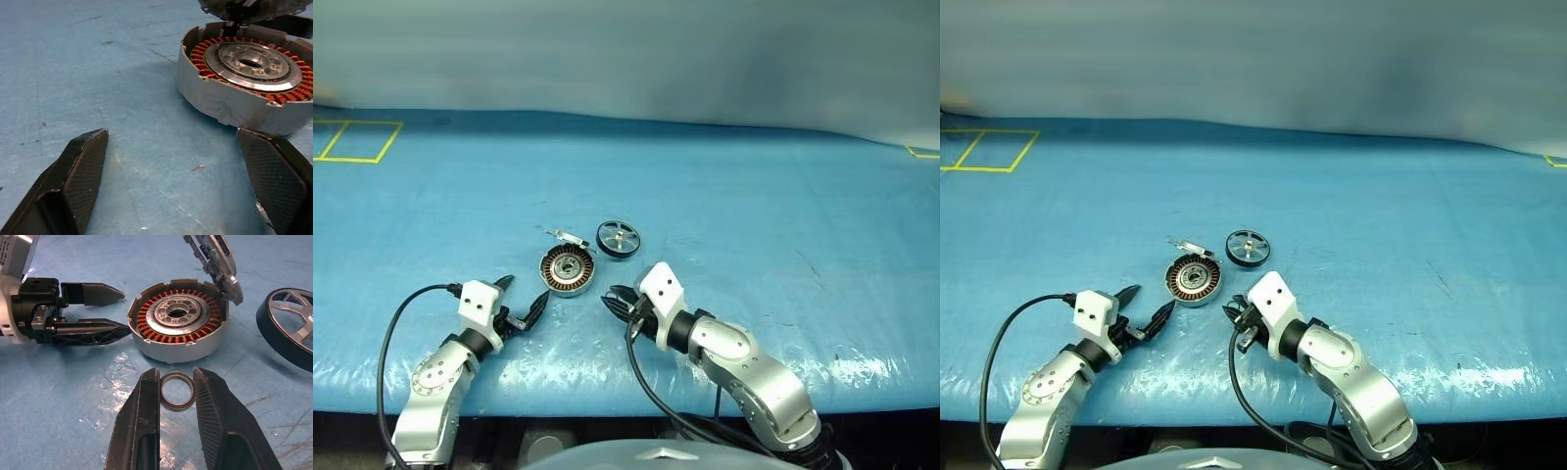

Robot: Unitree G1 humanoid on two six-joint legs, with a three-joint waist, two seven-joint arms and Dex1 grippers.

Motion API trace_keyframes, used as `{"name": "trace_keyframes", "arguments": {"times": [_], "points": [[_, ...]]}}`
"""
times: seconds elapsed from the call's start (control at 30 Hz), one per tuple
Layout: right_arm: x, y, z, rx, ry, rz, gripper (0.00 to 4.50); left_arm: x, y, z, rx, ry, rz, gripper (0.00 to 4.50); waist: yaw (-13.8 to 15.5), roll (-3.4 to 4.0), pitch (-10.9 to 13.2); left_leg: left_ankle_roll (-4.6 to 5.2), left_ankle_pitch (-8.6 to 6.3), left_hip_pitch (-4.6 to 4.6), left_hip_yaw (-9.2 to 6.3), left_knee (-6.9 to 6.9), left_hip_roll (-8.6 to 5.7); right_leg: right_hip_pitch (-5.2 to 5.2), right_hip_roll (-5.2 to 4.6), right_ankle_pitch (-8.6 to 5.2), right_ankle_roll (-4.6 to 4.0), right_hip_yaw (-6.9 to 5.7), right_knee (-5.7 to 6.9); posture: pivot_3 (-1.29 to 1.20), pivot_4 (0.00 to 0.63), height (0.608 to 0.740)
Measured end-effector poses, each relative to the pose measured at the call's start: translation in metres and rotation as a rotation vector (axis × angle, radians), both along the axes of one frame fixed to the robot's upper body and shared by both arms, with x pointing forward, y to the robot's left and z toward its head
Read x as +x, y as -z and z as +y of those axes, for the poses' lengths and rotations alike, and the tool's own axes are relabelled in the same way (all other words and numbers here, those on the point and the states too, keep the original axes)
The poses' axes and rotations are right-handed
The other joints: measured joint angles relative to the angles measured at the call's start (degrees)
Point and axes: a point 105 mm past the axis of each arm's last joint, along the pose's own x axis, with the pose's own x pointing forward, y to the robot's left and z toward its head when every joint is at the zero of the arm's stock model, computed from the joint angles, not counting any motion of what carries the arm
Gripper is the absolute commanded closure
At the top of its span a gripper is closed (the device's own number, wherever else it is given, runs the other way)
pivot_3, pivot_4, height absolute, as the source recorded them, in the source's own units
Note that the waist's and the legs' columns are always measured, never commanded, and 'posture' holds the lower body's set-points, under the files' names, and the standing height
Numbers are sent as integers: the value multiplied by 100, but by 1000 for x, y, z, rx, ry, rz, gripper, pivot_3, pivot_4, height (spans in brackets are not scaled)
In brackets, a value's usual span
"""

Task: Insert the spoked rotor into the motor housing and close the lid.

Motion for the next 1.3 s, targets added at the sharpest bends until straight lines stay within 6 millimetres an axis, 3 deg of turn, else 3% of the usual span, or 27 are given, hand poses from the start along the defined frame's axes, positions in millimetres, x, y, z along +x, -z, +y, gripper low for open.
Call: {"name": "trace_keyframes", "arguments": {"times": [0.43, 0.83, 1.3], "points": [[1, -7, 14, 14, -40, -31, 3852, -27, -7, -15, -76, 55, -22, 0, -28, 1, 1, 0, -1, 0, 2, -2, 3, -4, 0, -2, -4, 1, 0, 0, 150, 740], [42, -4, 51, -13, 55, -81, 3852, -38, -7, -43, -117, 29, -75, 0, -40, 2, 5, -1, -1, -2, 3, -3, 4, -10, 1, -1, -4, 0, -1, 0, 150, 740], [57, 3, 79, -13, 50, -73, 3852, -44, -8, -46, -130, 27, -99, 0, -53, 9, 9, -1, -2, -3, 4, -6, 5, -14, 1, -2, -6, 0, -1, 0, 150, 740]]}}
